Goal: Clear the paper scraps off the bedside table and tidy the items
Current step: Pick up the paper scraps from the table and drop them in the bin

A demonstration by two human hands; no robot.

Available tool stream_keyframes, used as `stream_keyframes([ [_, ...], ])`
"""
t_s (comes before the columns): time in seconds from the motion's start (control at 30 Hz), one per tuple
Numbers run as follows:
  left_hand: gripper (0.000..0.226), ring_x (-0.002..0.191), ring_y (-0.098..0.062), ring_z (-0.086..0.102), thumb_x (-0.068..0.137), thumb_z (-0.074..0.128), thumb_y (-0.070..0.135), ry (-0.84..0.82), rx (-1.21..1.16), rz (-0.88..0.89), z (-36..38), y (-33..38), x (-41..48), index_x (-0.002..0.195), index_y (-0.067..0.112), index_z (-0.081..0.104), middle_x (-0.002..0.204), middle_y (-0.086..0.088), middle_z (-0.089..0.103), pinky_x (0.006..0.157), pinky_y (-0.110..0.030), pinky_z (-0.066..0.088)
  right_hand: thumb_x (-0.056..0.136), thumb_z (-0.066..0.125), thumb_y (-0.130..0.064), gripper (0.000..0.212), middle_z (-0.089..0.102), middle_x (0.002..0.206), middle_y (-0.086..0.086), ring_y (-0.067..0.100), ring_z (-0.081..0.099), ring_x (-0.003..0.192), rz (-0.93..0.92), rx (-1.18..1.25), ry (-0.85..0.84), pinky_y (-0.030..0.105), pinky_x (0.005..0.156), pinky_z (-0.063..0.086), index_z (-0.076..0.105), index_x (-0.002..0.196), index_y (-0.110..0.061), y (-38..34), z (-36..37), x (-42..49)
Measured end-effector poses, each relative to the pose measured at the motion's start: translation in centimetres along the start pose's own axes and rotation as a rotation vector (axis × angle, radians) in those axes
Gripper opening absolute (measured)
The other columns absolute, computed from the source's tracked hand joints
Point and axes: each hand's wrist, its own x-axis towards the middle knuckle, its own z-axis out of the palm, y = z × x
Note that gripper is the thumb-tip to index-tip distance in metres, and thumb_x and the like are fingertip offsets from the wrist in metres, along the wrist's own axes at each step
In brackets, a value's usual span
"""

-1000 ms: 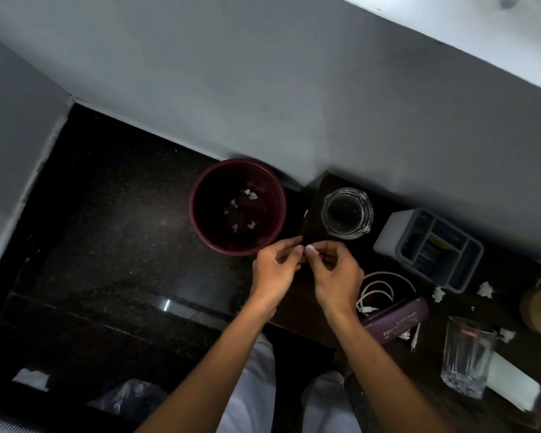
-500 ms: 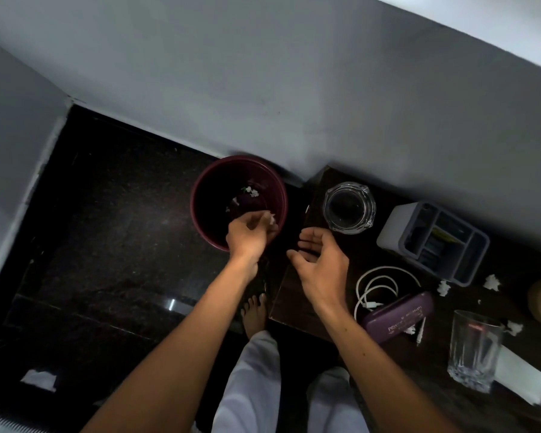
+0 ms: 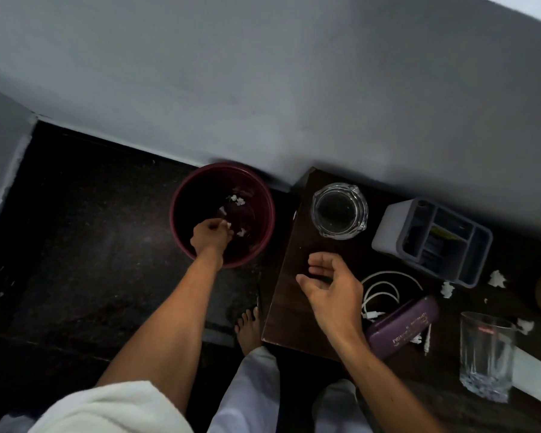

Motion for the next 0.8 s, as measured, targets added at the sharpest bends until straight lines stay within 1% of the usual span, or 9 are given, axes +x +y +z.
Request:
stream_keyframes([
  [0.13,0.024,0.067,-0.014,0.07,0.1,0.06,0.009,0.005,0.02,-0.002,0.5,-1.2,0.9,0.122,0.006,0.069,0.108,-0.018,0.074,0.064,-0.023,0.06,0.08,0.08,-0.005,0.034,0.066,0.104,-0.009,0.001,0.065,0.096,0.005,0.005,0.003,0.018,0.077,0.059,0.065,0.103,-0.025,0.9,-0.2,-0.5],
  [0.2,0.025,0.064,-0.013,0.066,0.101,0.058,0.007,-0.006,-0.014,-0.015,0.6,-1.4,0.7,0.123,0.004,0.067,0.106,-0.018,0.071,0.056,-0.018,0.059,0.08,0.08,-0.008,0.032,0.066,0.103,-0.009,0.001,0.066,0.095,0.011,-0.003,0.005,0.019,0.077,0.059,0.065,0.103,-0.024,1.2,-0.4,-0.8],
  [0.3,0.022,0.065,-0.013,0.067,0.102,0.056,0.008,-0.022,-0.065,-0.034,0.8,-1.0,-1.0,0.122,0.004,0.066,0.097,-0.015,0.07,0.06,-0.018,0.058,0.081,0.079,-0.013,0.029,0.066,0.104,-0.008,-0.003,0.065,0.092,0.014,-0.023,0.012,0.016,0.073,0.058,0.066,0.105,-0.021,1.5,-1.1,-1.4],
  [0.4,0.017,0.064,-0.011,0.071,0.104,0.052,0.008,-0.083,-0.129,0.016,0.9,-0.1,-4.2,0.116,0.002,0.064,0.084,-0.012,0.069,0.063,-0.017,0.058,0.082,0.079,-0.015,0.027,0.066,0.105,-0.009,-0.005,0.064,0.093,0.021,-0.018,0.037,0.014,0.073,0.057,0.066,0.105,-0.023,1.6,-2.0,-2.1],
  [0.47,0.021,0.08,-0.019,0.073,0.105,0.051,0.009,-0.118,-0.149,0.097,1.0,0.2,-6.8,0.118,-0.003,0.063,0.093,-0.015,0.07,0.073,-0.022,0.06,0.083,0.079,-0.017,0.026,0.066,0.105,-0.01,-0.005,0.065,0.094,0.019,-0.019,0.066,0.016,0.075,0.058,0.066,0.106,-0.023,1.6,-2.8,-2.7],
  [0.53,0.019,0.084,-0.017,0.073,0.104,0.052,0.009,-0.125,-0.163,0.179,1.2,0.1,-9.9,0.117,0.004,0.065,0.099,-0.01,0.072,0.077,-0.023,0.06,0.085,0.077,-0.018,0.025,0.066,0.106,-0.01,-0.003,0.065,0.094,0.017,-0.029,0.084,0.016,0.077,0.058,0.066,0.106,-0.023,1.6,-3.6,-3.5],
  [0.6,0.016,0.079,-0.008,0.073,0.104,0.053,0.011,-0.137,-0.157,0.252,1.6,-0.4,-13.4,0.107,0.015,0.068,0.095,-0.002,0.073,0.074,-0.02,0.06,0.085,0.077,-0.018,0.024,0.066,0.106,-0.008,-0.002,0.065,0.095,0.01,-0.038,0.093,0.014,0.077,0.057,0.067,0.107,-0.021,1.6,-4.4,-4.4],
  [0.67,0.018,0.077,-0.004,0.073,0.103,0.053,0.011,-0.176,-0.145,0.295,2.2,-1.4,-16.9,0.1,0.022,0.067,0.093,0.0,0.073,0.069,-0.018,0.058,0.085,0.077,-0.015,0.023,0.066,0.105,-0.006,-0.002,0.065,0.095,-0.017,-0.043,0.108,0.01,0.074,0.055,0.067,0.105,-0.019,1.8,-5.5,-5.6],
  [0.8,0.018,0.07,-0.001,0.072,0.102,0.055,0.009,-0.296,-0.125,0.295,3.6,-4.3,-23.1,0.097,0.019,0.069,0.089,-0.001,0.075,0.063,-0.014,0.056,0.085,0.076,-0.014,0.02,0.067,0.105,-0.009,-0.006,0.064,0.094,-0.019,-0.063,0.171,0.007,0.071,0.053,0.069,0.102,-0.021,2.7,-8.1,-8.0],
])
